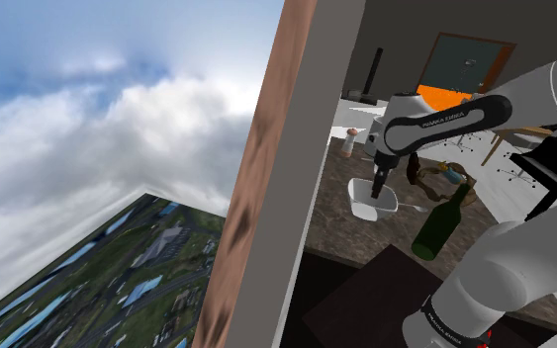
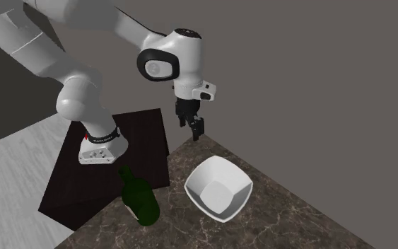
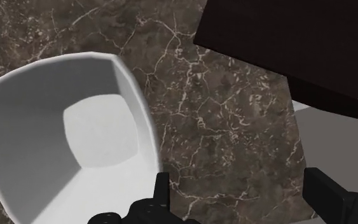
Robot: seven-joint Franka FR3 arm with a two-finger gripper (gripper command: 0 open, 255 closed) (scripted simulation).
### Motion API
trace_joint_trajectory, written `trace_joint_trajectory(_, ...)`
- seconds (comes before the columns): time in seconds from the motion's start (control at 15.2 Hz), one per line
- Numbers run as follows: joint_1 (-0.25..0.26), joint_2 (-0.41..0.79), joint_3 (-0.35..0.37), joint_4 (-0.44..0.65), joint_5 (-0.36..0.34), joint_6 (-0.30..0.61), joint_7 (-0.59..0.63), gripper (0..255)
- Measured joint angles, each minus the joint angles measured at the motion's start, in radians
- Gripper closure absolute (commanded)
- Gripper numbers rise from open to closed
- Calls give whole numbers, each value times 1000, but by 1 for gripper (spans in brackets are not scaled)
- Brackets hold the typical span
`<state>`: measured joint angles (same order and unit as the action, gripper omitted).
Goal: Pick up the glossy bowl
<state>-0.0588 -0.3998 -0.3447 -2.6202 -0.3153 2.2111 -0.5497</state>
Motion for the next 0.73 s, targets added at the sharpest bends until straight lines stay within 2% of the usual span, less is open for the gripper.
trace_joint_trajectory(0.26, 11, 156, -72, 40, 22, 144, -118, 0)
trace_joint_trajectory(0.46, 31, 297, -110, 91, 86, 246, -220, 0)
trace_joint_trajectory(0.73, 30, 380, -126, 107, 131, 318, -284, 0)
